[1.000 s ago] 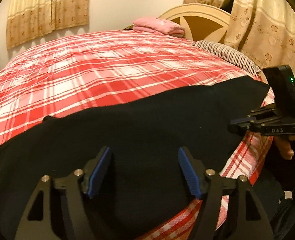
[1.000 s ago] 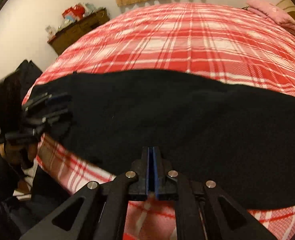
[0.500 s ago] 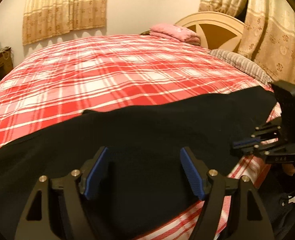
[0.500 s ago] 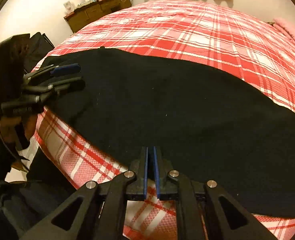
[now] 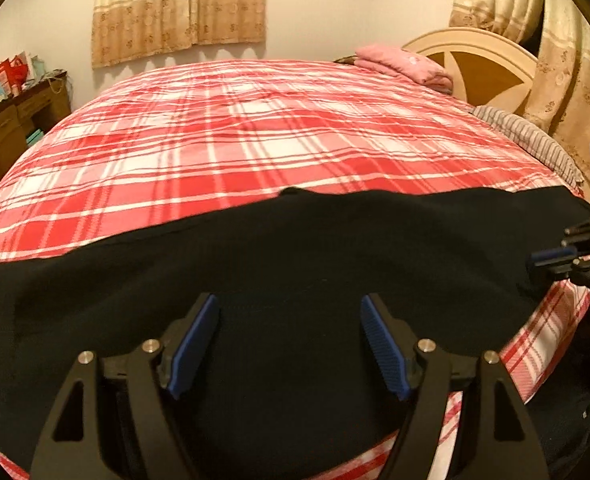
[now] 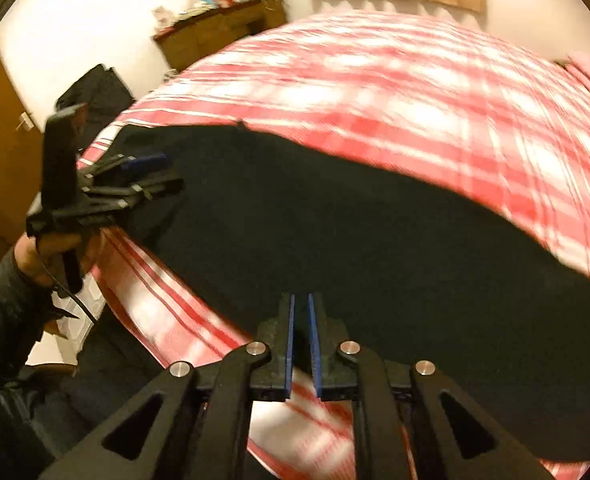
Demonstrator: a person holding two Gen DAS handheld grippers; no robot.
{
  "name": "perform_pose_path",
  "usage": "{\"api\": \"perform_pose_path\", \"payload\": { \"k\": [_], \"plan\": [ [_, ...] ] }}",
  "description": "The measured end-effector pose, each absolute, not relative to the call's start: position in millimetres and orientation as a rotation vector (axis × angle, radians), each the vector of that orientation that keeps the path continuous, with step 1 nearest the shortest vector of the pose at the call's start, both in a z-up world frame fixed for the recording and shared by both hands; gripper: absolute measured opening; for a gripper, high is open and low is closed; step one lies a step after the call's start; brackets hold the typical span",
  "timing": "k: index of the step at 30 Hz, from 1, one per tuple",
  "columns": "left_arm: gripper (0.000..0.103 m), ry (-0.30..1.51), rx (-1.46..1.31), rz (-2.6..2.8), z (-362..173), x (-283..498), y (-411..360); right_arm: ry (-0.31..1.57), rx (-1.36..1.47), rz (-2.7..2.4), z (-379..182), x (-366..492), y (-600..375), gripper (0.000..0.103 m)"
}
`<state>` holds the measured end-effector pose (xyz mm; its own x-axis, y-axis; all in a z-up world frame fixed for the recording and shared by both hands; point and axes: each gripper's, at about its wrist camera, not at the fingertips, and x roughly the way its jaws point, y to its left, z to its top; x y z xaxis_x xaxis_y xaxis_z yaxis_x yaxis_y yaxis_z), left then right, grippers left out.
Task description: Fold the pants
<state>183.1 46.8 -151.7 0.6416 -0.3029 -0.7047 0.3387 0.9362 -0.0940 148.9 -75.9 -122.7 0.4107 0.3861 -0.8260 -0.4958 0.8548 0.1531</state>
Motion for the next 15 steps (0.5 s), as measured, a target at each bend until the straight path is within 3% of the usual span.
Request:
{"api": "perform_pose_path", "payload": {
  "k": [1,3,15],
  "plan": [
    [0.076,0.794,0.042,-0.359,-151.3,183.9,49.4,0.992,-0.134,0.567,-121.7,153.4,-68.9,0.038],
    [0.076,0.796,0.031,-0.335,-151.5,184.9,56.6,0.962,-0.130,0.586,-122.5,164.4,-54.6,0.057],
    [0.077,0.813,0.013,-0.312,-154.2,184.3,72.6,0.988,-0.070,0.650,-155.9,187.8,-1.7,0.057]
  ]
}}
